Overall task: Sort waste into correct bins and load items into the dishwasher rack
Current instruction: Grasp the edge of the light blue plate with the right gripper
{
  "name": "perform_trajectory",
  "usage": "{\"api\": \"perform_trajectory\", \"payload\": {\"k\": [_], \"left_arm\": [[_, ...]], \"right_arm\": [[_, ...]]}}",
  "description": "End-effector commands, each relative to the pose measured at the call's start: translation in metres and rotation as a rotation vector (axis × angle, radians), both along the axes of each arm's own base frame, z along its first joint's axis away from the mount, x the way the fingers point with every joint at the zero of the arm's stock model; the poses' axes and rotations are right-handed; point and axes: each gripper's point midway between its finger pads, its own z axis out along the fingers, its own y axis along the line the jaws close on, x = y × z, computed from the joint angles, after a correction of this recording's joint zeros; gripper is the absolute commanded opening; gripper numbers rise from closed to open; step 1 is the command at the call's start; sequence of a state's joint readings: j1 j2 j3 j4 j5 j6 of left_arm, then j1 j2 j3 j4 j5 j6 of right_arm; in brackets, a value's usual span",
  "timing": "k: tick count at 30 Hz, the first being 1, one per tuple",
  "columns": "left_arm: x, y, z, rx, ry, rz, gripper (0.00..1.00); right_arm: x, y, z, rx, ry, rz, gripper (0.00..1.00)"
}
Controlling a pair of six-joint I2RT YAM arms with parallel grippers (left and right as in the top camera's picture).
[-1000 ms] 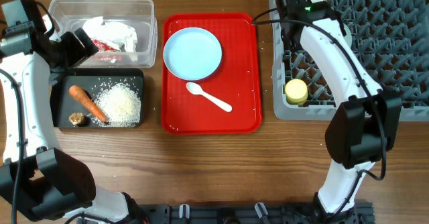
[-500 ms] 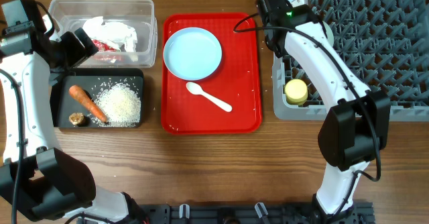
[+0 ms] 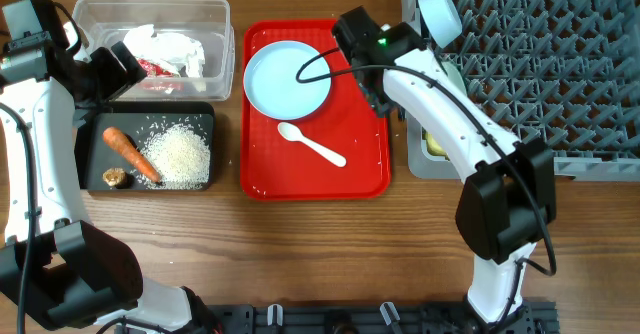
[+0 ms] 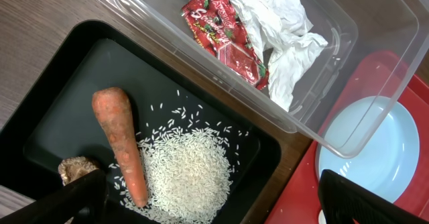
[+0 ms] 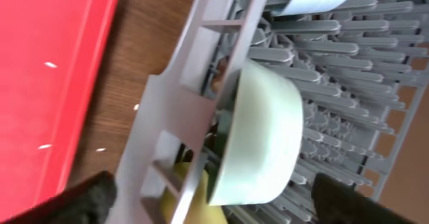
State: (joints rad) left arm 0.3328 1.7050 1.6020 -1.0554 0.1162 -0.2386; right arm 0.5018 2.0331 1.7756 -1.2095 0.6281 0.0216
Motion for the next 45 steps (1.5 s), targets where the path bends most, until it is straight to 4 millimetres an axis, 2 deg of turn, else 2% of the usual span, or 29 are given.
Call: {"api": "perform_trajectory", "payload": {"k": [1,4,7,9,11,12,13,14,16,17,19,22,25,28,32,37,41,45], "left_arm": [[0.002,0.002,0.010,0.014,-0.024,0.011,1.00],[0.002,0.002,0.010,0.014,-0.024,0.011,1.00],[0.002,0.002,0.011,0.014,-0.025,0.011,1.00],[0.002,0.002,0.011,0.014,-0.025,0.011,1.00],[0.002,0.002,0.011,0.014,-0.025,0.011,1.00],[0.002,0.002,0.010,0.014,-0.024,0.011,1.00],[0.002,0.002,0.010,0.014,-0.024,0.011,1.00],[0.002,0.002,0.010,0.014,-0.024,0.011,1.00],[0.002,0.002,0.010,0.014,-0.024,0.011,1.00],[0.002,0.002,0.011,0.014,-0.025,0.011,1.00],[0.002,0.002,0.011,0.014,-0.025,0.011,1.00],[0.002,0.002,0.010,0.014,-0.024,0.011,1.00],[0.002,0.002,0.010,0.014,-0.024,0.011,1.00],[0.002,0.002,0.010,0.014,-0.024,0.011,1.00],[0.002,0.002,0.010,0.014,-0.024,0.011,1.00],[0.002,0.002,0.010,0.014,-0.024,0.011,1.00],[0.002,0.002,0.010,0.014,-0.024,0.011,1.00],[0.002,0.002,0.011,0.014,-0.025,0.011,1.00]], "right_arm": [[0.002,0.007,0.006,0.057,-0.013,-0.006,1.00],[0.011,0.017,0.028,0.117,-0.074,-0.003,1.00],[0.017,0.046,0.056,0.298,-0.095,0.044,1.00],[0.015,0.086,0.063,0.517,-0.059,0.107,1.00],[0.009,0.144,0.074,0.821,0.006,0.224,1.00],[0.009,0.166,0.078,0.933,0.026,0.273,1.00],[0.012,0.182,0.080,1.015,0.029,0.304,1.00],[0.020,0.187,0.080,1.055,0.003,0.262,0.99],[0.037,0.186,0.068,1.064,-0.046,0.146,0.95],[0.048,0.179,0.052,1.043,-0.078,0.027,0.92],[0.057,0.169,0.019,0.994,-0.079,-0.123,0.87],[0.057,0.158,-0.032,0.893,-0.025,-0.194,0.79],[0.056,0.158,-0.079,0.851,0.046,-0.218,0.79],[0.052,0.163,-0.105,0.851,0.111,-0.198,0.76],[0.058,0.159,-0.107,0.868,0.107,-0.209,0.61],[0.058,0.159,-0.112,0.866,0.110,-0.220,0.29],[0.058,0.158,-0.112,0.863,0.109,-0.216,0.21],[0.059,0.156,-0.112,0.836,0.109,-0.160,0.22]]}}
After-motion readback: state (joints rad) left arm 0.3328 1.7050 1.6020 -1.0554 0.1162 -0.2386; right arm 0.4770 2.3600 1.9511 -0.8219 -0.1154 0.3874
